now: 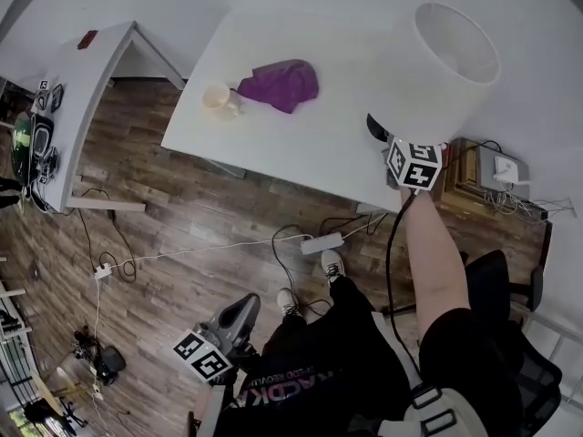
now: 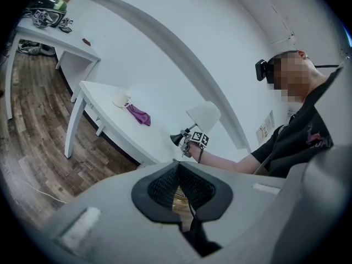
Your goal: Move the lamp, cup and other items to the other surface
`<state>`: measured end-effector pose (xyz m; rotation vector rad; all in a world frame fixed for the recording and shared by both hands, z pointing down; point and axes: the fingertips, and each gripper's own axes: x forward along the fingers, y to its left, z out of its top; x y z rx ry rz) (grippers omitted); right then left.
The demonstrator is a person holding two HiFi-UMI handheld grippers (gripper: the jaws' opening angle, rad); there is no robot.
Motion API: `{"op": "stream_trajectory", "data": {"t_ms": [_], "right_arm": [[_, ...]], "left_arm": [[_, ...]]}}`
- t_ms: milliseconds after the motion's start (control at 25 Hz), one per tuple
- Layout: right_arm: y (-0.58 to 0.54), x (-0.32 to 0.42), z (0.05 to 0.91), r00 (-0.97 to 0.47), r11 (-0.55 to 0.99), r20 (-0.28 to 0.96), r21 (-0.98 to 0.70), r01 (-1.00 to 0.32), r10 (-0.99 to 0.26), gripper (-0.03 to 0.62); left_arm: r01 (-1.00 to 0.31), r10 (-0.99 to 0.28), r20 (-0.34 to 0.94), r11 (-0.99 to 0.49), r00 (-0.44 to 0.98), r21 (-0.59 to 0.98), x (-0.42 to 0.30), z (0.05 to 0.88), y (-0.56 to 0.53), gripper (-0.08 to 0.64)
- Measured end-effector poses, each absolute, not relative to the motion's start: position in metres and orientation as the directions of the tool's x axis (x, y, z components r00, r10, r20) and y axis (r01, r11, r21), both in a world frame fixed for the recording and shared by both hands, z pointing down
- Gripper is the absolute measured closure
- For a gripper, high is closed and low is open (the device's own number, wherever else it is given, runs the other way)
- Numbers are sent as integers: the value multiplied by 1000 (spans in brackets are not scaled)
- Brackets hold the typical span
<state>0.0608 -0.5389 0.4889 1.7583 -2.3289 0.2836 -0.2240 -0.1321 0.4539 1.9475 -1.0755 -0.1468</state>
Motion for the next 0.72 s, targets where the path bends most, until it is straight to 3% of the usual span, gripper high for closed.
{"op": "stream_trajectory", "data": {"t_ms": [720], "right_arm": [[-427,150,425,-78,77,216,-14,-997,-973,434]], "left_arm": [[-516,-608,179,-441,774,734,-210,427,-115,557]]}}
